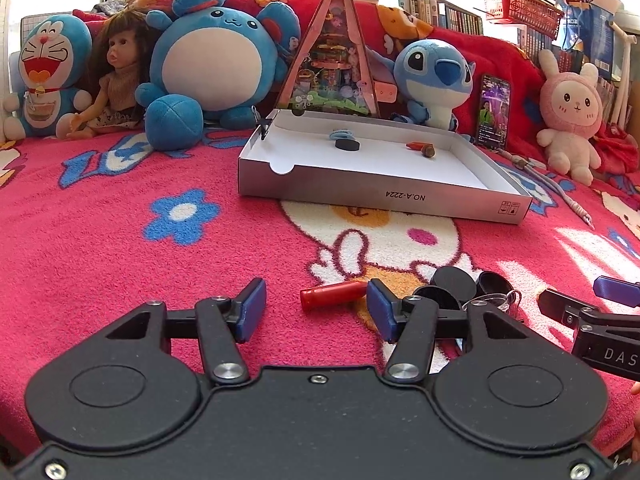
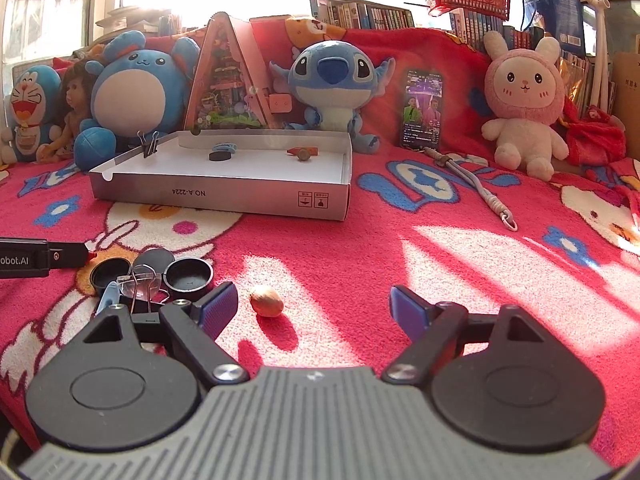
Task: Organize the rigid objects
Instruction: 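Move the left tool over a red crayon while the right tool approaches a brown nut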
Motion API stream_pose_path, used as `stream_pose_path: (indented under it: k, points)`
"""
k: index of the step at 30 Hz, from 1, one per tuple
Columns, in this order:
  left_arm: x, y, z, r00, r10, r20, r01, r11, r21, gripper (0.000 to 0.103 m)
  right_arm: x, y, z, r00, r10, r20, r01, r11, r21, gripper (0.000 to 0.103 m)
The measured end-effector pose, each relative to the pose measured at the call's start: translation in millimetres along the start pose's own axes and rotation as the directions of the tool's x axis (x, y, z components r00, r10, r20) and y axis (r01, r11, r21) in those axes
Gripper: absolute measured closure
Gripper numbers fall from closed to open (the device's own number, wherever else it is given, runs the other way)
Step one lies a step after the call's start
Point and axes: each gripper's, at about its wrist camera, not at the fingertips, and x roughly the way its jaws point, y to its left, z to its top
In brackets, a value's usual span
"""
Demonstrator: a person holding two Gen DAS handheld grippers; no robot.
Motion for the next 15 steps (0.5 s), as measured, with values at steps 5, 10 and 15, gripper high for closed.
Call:
stream_pose_path:
  k: [5,10,15]
  points:
    - [2,-9,-3,1.000,0.013,0.010,-0.013,1.000,0.025,0.049,1,9,-2,1.000,0.007,0.004,-0.007,1.000,-0.022,0.015]
    - [2,-6,-2,1.000,0.020,0.019,-0.021,0.999,0.038,0.049,0,19,-5,1.000,0.015,0.013,-0.014,0.998,-0.064,0.022]
    - [1,7,-3,0.998,0.057,0.020,-0.058,0.997,0.050,0.049,-1,18,-5,1.000,0.001,0.024,0.001,0.997,-0.075,0.025]
